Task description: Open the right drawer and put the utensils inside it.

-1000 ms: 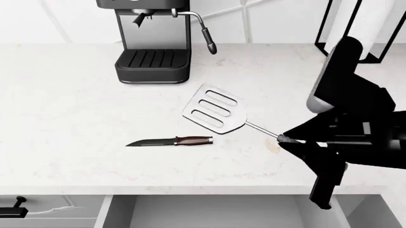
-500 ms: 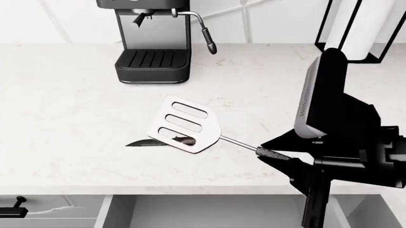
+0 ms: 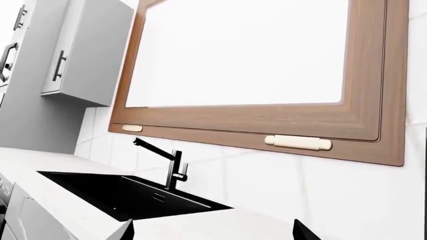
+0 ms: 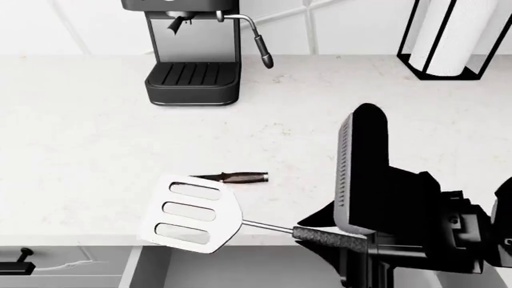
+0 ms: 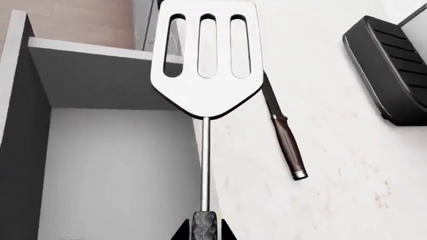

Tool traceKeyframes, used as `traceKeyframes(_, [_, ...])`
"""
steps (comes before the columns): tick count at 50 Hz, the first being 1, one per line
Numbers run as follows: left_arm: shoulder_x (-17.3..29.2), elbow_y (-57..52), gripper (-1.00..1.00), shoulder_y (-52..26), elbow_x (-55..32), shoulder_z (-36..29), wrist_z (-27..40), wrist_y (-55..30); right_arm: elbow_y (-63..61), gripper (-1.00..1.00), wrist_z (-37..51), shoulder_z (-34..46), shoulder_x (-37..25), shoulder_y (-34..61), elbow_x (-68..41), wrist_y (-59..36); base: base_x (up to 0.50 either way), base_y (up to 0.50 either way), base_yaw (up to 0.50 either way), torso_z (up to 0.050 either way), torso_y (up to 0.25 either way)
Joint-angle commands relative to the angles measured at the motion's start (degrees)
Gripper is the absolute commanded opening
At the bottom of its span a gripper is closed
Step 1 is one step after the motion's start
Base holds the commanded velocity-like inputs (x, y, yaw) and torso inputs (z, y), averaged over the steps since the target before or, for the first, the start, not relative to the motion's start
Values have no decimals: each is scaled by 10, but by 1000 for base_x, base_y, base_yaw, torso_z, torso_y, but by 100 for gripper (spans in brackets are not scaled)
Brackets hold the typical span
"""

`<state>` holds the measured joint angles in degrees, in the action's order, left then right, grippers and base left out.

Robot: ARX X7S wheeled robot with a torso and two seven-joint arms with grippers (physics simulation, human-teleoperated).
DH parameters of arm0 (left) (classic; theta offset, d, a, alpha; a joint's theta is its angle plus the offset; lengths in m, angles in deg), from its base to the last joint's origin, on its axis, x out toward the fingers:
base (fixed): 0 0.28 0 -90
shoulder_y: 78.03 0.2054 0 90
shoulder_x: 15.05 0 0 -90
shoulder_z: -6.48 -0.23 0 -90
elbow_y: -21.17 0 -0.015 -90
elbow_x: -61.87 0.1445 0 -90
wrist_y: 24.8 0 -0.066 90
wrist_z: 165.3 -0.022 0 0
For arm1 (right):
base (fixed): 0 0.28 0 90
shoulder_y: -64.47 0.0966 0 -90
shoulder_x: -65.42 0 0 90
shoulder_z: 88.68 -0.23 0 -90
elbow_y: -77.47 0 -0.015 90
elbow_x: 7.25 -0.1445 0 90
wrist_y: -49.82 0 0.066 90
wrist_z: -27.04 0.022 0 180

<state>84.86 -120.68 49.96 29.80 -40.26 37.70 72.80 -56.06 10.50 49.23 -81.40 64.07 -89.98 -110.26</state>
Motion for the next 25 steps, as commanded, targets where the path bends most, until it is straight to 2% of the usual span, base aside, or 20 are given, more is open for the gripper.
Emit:
traceKeyframes(1, [-2, 0, 100, 2, -3, 3, -1, 2, -20, -100, -1, 3, 19, 7, -4, 4, 0, 0, 0, 0, 0])
traceKeyframes(25, [-2, -1, 100, 1, -1, 4, -1, 0, -44, -100, -3, 29, 16, -19, 14, 1, 0, 0, 0, 0, 0])
